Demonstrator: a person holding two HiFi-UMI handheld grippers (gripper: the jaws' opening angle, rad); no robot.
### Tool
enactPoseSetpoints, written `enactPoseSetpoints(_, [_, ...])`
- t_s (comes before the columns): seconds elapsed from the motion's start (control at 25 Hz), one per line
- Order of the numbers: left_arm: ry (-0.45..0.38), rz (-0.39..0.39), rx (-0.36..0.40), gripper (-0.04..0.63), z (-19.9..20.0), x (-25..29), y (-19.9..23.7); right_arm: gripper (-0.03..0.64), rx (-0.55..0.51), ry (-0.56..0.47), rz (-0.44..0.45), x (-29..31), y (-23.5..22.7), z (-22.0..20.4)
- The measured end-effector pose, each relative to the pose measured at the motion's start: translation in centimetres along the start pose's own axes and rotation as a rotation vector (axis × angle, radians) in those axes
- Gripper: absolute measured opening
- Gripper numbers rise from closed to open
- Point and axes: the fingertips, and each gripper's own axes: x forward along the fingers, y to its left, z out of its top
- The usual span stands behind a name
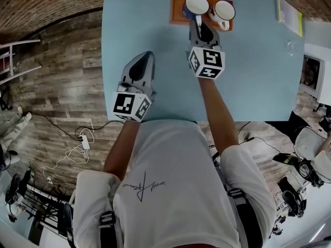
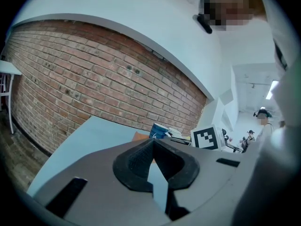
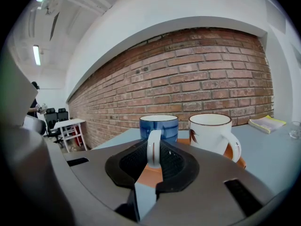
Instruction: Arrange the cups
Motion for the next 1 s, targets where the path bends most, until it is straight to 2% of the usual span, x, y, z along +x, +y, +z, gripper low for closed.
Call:
enactPoseSetpoints(0.2, [0.014,-0.009,0.003,0.008,-0.1,0.5,0.4,0.064,0.019,-0.012,-0.006,0.4,0.1,-0.3])
enactPoseSetpoints(0.64, [0.024,-0.01,-0.006,0.007,-0.3,1.0,0.5,0.066,-0.032,-0.023,-0.018,0.3,0.6,-0.8])
enactPoseSetpoints(1.0, [0.021,-0.002,-0.018,0.008,-0.5,0.8,0.7,0.067,-0.033,-0.021,-0.027,0.1,0.7,-1.1])
